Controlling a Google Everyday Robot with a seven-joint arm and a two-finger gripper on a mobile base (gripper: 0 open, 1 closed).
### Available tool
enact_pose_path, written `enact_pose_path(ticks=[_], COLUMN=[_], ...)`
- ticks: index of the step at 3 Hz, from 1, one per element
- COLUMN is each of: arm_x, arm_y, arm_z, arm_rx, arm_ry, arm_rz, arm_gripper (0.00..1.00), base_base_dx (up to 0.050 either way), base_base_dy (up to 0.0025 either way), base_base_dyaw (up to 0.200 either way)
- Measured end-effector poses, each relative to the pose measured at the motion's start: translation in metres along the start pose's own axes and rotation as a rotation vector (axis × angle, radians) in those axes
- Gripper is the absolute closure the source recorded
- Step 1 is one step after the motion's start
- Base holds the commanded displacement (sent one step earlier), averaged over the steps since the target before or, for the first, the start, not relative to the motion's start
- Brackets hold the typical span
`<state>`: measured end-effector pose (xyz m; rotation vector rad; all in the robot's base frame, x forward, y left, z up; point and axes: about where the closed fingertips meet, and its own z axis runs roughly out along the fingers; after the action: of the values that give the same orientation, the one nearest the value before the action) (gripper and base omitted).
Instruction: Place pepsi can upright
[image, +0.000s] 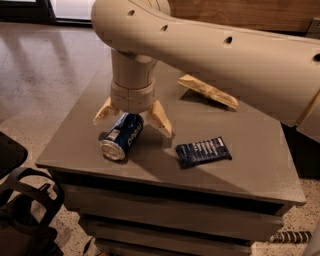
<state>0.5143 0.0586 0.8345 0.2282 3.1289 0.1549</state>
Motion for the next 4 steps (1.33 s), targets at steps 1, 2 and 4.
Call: enact_pose_path(ticks=[1,2,4], arm_x=[-0.0005,-0.0015,-0.0006], arm_y=[-0.0054,-0.0034,-0.0032], arm_z=[0.0039,0.0051,0.0053], arm_rx=[-0.028,-0.036,-0.035], arm_ry=[-0.056,-0.063,-0.065], arm_rz=[0.022,0.016,0.004], arm_gripper=[0.00,0.17,0.64], base_base_dx=[0.000,0.000,0.000], base_base_dy=[0.00000,0.00000,0.00000], base_base_dyaw=[0.000,0.000,0.000])
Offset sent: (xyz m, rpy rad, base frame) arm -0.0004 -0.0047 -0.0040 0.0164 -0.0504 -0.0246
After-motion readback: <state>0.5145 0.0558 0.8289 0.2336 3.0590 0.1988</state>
